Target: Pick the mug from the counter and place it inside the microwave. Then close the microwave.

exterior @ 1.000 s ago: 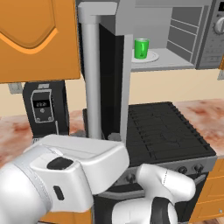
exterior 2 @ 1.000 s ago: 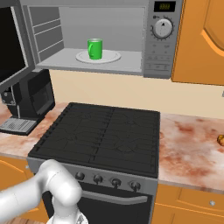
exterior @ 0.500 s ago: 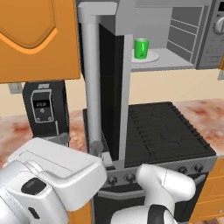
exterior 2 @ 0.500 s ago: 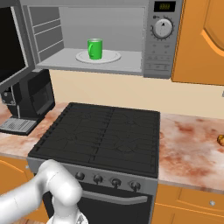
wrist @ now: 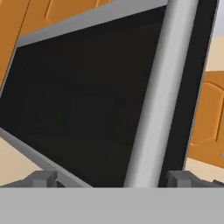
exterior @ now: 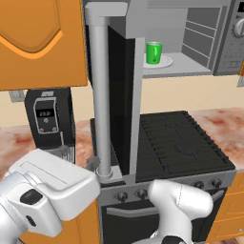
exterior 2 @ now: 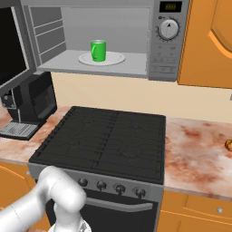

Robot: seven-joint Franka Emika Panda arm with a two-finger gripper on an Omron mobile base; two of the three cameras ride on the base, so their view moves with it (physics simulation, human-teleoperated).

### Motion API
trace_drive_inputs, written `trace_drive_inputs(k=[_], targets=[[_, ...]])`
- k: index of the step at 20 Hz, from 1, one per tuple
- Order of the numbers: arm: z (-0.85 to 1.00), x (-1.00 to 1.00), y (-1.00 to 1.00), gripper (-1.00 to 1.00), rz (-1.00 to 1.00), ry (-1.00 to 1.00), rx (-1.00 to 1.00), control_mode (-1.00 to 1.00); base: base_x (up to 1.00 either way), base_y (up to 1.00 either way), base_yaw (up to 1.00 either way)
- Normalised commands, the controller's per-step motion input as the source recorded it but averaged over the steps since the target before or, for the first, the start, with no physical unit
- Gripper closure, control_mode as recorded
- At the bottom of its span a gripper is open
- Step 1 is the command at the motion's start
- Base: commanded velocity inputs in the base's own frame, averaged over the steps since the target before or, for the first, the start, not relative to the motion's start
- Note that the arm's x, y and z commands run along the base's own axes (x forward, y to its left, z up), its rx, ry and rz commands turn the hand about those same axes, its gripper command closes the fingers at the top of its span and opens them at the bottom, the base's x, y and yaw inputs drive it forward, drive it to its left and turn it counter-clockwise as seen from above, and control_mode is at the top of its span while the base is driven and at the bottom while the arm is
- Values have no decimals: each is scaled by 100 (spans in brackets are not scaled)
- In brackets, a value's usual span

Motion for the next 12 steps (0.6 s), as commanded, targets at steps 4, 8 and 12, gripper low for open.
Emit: trace_drive_inputs(k=[4, 8, 12], targets=[[-16, 42, 8, -100, 0, 0, -1, -100, 0, 0, 0], [-4, 44, 0, -100, 0, 0, -1, -100, 0, 0, 0], [0, 28, 0, -100, 0, 0, 0, -100, 0, 0, 0]])
